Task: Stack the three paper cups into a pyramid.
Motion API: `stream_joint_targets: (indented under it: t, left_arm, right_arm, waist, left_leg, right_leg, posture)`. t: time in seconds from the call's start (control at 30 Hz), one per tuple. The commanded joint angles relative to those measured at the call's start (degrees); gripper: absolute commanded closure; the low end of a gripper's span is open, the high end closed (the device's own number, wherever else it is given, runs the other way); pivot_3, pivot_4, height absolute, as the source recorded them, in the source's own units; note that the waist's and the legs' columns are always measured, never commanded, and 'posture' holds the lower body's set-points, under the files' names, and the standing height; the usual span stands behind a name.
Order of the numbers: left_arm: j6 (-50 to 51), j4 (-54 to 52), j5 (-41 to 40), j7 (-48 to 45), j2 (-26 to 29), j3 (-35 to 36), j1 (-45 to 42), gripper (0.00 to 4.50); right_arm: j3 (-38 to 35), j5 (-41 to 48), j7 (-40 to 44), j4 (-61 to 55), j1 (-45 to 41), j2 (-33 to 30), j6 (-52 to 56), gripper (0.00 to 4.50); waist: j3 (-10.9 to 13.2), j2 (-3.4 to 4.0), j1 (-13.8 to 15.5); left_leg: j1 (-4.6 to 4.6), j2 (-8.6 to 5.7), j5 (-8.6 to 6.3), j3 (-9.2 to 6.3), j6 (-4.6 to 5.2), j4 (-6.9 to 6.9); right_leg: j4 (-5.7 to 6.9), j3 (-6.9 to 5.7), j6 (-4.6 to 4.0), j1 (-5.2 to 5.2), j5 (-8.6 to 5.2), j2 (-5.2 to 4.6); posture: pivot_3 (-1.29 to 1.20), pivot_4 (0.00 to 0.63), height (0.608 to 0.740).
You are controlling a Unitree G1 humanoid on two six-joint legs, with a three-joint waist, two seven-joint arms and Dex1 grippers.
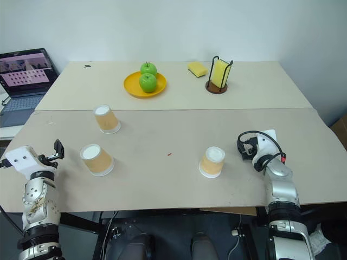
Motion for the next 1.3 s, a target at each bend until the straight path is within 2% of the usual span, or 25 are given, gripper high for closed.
stream_joint_targets:
  t: [0.03, 0.17, 0.23, 0.37, 0.5, 0.63, 0.73, 0.83, 0.93, 1.1, 1.3]
  left_arm:
    - [-1.01, -0.37, -0.08, -0.88, 1.25, 0.3, -0.89, 0.0]
    - [0.38, 1.15, -1.87, -4.77, 2.93, 0.23, -2.45, 0.0]
    - [2.46, -0.77, -3.77, -8.52, 4.55, 0.15, -1.69, 0.0]
    - [6.49, -5.68, -6.36, -14.51, 7.94, 0.0, 0.96, 0.0]
    - [10.39, -10.6, -7.94, -17.66, 10.31, 0.26, 3.64, 0.0]
    - [15.14, -16.78, -10.41, -22.26, 12.14, -0.78, 6.99, 0.0]
    - [19.63, -24.16, -13.93, -27.58, 14.83, -1.32, 10.83, 0.0]
    - [26.99, -33.54, -20.78, -34.66, 19.14, -1.03, 16.39, 0.0]
    - [32.88, -38.66, -26.17, -40.49, 23.03, -0.16, 21.19, 0.0]
    - [37.05, -39.49, -28.42, -45.05, 26.47, -0.05, 23.48, 0.0]
    - [34.07, -31.07, -23.57, -47.63, 27.97, -1.01, 19.4, 0.0]
  right_arm:
    - [-1.52, 0.5, -0.8, 0.09, -1.78, -0.76, -1.81, 0.43]
    - [-3.08, 0.73, -0.63, 1.01, -4.16, -4.16, -1.11, 0.43]
    - [-2.94, 1.99, 3.03, -0.4, -6.85, -6.93, 0.32, 0.43]
    - [-1.12, 7.86, 15.58, -6.96, -12.5, -11.7, 6.38, 0.43]
    - [2.48, 22.33, 32.46, -22.96, -16.86, -14.97, 20.39, 0.43]
    - [7.99, 32.58, 41.68, -37.57, -18.33, -15.03, 29.11, 0.43]
    - [12.96, 33.31, 43.48, -42.11, -19.66, -13.16, 30.76, 0.43]
    - [17.37, 32.09, 43.88, -43.37, -21.1, -10.19, 31.0, 0.43]
    - [20.36, 30.69, 44.52, -43.4, -21.48, -7.87, 30.09, 0.43]
    - [22.57, 28.13, 45.29, -41.72, -21.96, -6.14, 28.51, 0.43]
    - [22.55, 26.78, 45.14, -41.45, -22.0, -4.81, 28.84, 0.43]
  waist:
    - [0.0, 0.0, -0.01]
    - [0.01, 0.01, 0.01]
    - [0.03, 0.04, -0.02]
    - [0.06, 0.08, -0.4]
    - [0.12, 0.14, -0.73]
    - [0.13, 0.14, -0.47]
    - [0.14, 0.06, -0.17]
    - [0.16, 0.02, 0.14]
    - [0.2, -0.04, 0.02]
    - [0.22, -0.01, 0.07]
    - [0.23, 0.0, 0.01]
  left_leg:
    - [0.0, 0.0, 0.0, 0.0, 0.0, 0.0]
    - [0.01, -0.01, 0.0, 0.01, 0.0, 0.0]
    - [-0.04, -0.01, 0.0, 0.01, 0.0, 0.0]
    - [-0.02, 0.03, 0.0, 0.03, 0.0, -0.09]
    - [0.06, 0.09, 0.0, 0.02, 0.0, -0.23]
    - [0.01, 0.09, 0.0, -0.04, 0.0, -0.26]
    - [0.0, 0.08, 0.0, -0.04, 0.0, -0.23]
    - [0.0, 0.07, 0.0, -0.05, -0.01, -0.22]
    - [0.0, 0.11, 0.0, -0.02, -0.02, -0.26]
    - [0.01, 0.11, 0.0, -0.02, -0.02, -0.27]
    - [0.04, 0.1, 0.0, 0.01, -0.02, -0.28]
  right_leg:
    - [0.0, 0.0, 0.0, 0.0, 0.0, 0.0]
    - [0.02, 0.0, 0.0, 0.0, 0.0, 0.0]
    - [0.0, 0.0, 0.0, -0.03, 0.0, 0.0]
    - [-0.02, 0.02, 0.0, -0.07, 0.0, 0.02]
    - [-0.03, 0.03, 0.0, -0.06, 0.0, 0.06]
    - [-0.11, -0.03, 0.0, -0.06, 0.0, 0.03]
    - [-0.11, -0.05, 0.0, -0.04, 0.0, 0.0]
    - [-0.1, -0.06, -0.01, -0.05, 0.0, -0.02]
    - [-0.15, -0.05, -0.03, -0.08, 0.0, 0.0]
    - [-0.11, -0.05, -0.05, -0.13, -0.01, 0.01]
    - [-0.12, -0.05, -0.06, -0.13, -0.02, 0.02]
  posture:
    - [0.0, 0.15, 0.732]
    - [0.0, 0.15, 0.732]
    - [0.0, 0.15, 0.732]
    - [0.0, 0.15, 0.732]
    - [0.0, 0.15, 0.732]
    - [0.0, 0.15, 0.732]
    - [0.0, 0.15, 0.732]
    - [0.0, 0.15, 0.732]
    - [0.0, 0.15, 0.732]
    - [0.0, 0.15, 0.732]
    - [0.0, 0.15, 0.732]
